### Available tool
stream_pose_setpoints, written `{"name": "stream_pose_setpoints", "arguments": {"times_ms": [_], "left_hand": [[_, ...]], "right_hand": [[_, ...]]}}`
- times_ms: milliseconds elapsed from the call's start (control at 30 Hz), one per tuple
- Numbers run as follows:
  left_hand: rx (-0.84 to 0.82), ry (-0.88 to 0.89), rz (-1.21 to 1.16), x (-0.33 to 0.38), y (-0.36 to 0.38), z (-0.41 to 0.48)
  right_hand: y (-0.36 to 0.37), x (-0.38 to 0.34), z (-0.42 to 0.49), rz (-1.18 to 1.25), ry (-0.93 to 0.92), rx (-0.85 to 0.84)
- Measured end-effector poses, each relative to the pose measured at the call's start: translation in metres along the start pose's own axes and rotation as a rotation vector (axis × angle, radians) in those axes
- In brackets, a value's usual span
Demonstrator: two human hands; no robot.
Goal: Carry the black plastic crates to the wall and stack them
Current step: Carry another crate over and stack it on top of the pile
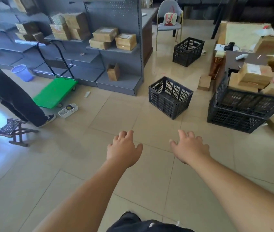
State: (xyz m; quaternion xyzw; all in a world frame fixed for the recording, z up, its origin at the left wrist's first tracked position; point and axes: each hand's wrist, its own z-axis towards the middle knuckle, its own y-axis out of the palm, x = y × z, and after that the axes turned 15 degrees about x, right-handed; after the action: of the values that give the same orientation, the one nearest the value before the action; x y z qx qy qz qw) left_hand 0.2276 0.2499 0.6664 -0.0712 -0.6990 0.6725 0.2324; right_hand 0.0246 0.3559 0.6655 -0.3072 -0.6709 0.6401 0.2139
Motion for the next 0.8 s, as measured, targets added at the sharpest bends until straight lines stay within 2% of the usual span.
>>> {"name": "stream_pose_setpoints", "arguments": {"times_ms": [200,400,567,800], "left_hand": [[-0.034,-0.033,-0.006,-0.033,0.015,0.138],[-0.108,0.012,-0.016,-0.049,0.012,0.28],[-0.136,0.102,-0.002,-0.027,0.013,0.389],[-0.143,0.227,0.048,0.037,0.045,0.519]], "right_hand": [[0.007,-0.057,0.127,-0.026,0.029,-0.001],[0.002,-0.104,0.235,0.052,0.201,0.002],[0.0,-0.117,0.31,0.1,0.311,0.01],[0.004,-0.089,0.438,0.121,0.435,0.028]]}}
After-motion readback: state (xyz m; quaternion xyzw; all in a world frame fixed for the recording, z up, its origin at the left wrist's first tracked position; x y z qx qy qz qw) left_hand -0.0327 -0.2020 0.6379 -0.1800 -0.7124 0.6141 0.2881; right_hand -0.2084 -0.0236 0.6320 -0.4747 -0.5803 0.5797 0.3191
